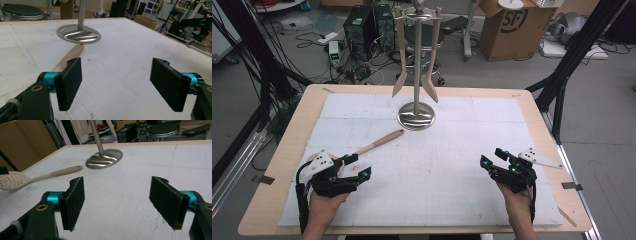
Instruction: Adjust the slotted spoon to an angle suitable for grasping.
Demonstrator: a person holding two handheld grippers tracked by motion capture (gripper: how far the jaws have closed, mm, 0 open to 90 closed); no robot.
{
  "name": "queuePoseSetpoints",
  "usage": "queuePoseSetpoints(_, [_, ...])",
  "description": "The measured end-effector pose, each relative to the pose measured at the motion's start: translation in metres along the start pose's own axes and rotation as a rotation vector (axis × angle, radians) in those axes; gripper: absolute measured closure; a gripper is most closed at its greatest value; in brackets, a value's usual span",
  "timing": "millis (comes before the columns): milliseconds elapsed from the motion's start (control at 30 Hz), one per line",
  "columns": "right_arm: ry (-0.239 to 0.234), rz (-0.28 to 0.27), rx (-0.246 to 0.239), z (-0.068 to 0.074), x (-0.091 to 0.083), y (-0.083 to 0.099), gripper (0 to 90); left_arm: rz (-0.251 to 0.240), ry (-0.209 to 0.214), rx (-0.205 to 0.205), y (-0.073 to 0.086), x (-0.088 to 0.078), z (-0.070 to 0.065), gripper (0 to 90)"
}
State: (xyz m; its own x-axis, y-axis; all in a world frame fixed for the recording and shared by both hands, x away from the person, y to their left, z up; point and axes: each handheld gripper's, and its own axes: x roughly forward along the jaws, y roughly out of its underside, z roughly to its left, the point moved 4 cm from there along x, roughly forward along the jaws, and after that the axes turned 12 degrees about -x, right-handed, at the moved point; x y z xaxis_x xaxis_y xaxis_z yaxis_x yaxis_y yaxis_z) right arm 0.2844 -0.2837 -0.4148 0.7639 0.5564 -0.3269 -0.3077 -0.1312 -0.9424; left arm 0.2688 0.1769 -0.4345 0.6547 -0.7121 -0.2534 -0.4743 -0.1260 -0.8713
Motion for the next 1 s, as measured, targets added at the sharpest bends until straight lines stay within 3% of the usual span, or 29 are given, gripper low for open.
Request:
queuePoseSetpoints(133, [-0.004, 0.008, 0.001, 0.001, 0.003, 0.005, 27.2, 0.022, -0.012, 0.012, -0.001, 0.004, 0.000, 25.9])
queuePoseSetpoints(233, [-0.007, 0.012, -0.004, 0.003, 0.004, 0.006, 27.2, 0.049, -0.056, 0.021, -0.002, 0.007, 0.007, 25.8])
queuePoseSetpoints(367, [-0.003, 0.012, 0.001, 0.002, 0.006, 0.006, 26.9, 0.135, -0.129, 0.031, -0.006, 0.015, 0.012, 27.7])
queuePoseSetpoints(500, [-0.004, 0.026, 0.010, 0.001, 0.011, 0.008, 26.7, 0.151, -0.145, 0.030, -0.018, 0.021, 0.014, 29.4])
queuePoseSetpoints(700, [-0.007, 0.024, -0.002, 0.003, 0.010, 0.008, 26.7, 0.208, -0.181, -0.008, -0.037, 0.024, 0.033, 30.0])
queuePoseSetpoints(900, [-0.002, 0.030, 0.002, 0.002, 0.010, 0.009, 26.7, 0.297, -0.200, -0.026, -0.042, 0.029, 0.049, 30.3])
queuePoseSetpoints(1000, [-0.001, 0.028, -0.004, 0.002, 0.011, 0.009, 26.7, 0.354, -0.214, -0.069, -0.045, 0.035, 0.062, 30.4])
